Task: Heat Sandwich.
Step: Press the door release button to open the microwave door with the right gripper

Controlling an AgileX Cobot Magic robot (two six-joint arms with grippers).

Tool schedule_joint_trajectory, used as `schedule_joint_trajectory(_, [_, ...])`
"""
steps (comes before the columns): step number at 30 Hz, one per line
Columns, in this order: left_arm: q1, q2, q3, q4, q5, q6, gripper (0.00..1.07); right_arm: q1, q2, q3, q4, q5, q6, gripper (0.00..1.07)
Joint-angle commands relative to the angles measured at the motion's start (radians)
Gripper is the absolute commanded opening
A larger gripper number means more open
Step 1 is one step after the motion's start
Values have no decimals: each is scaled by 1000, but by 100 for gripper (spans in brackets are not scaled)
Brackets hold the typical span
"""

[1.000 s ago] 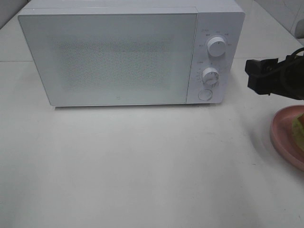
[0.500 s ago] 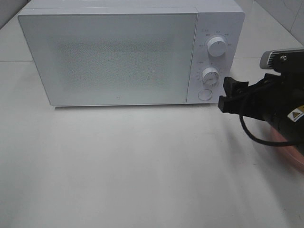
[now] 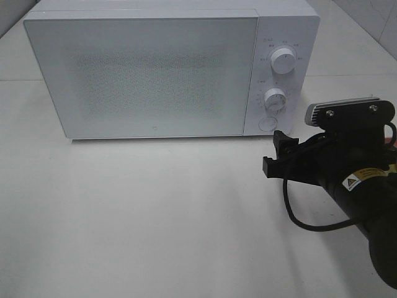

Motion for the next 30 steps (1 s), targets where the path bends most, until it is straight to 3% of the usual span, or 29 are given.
schedule_joint_trajectory(1, [3, -27, 2, -6, -7, -2, 103, 7, 0, -1, 6, -43, 7, 76])
schedule_joint_trajectory(12, [3, -27, 2, -6, -7, -2, 103, 7, 0, -1, 15, -37, 93, 76])
schedule_joint_trajectory(30, [3, -27, 2, -6, -7, -2, 103, 7, 0, -1, 27, 15, 1069, 76])
